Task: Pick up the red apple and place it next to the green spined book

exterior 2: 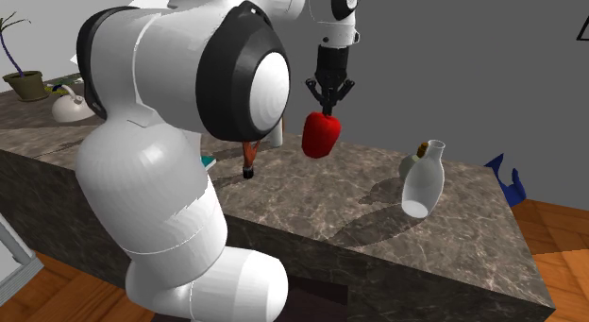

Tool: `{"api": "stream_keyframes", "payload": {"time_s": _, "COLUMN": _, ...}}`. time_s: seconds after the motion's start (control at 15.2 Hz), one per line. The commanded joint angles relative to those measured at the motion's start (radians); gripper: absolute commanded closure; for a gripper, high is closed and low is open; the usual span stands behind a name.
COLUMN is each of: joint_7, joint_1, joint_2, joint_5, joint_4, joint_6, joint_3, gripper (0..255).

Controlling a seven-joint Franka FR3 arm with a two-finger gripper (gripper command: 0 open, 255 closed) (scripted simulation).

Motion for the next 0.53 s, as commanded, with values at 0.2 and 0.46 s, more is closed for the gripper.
{"api": "stream_keyframes", "payload": {"time_s": 0.2, "joint_7": 0.104, "joint_1": 0.046, "joint_2": 0.027, "joint_5": 0.023, "joint_4": 0.032, "joint_6": -0.007, "joint_3": 0.061, "gripper": 255}}
{"api": "stream_keyframes", "payload": {"time_s": 0.46, "joint_7": 0.191, "joint_1": 0.086, "joint_2": 0.066, "joint_5": 0.043, "joint_4": 0.073, "joint_6": -0.009, "joint_3": 0.110, "gripper": 255}}
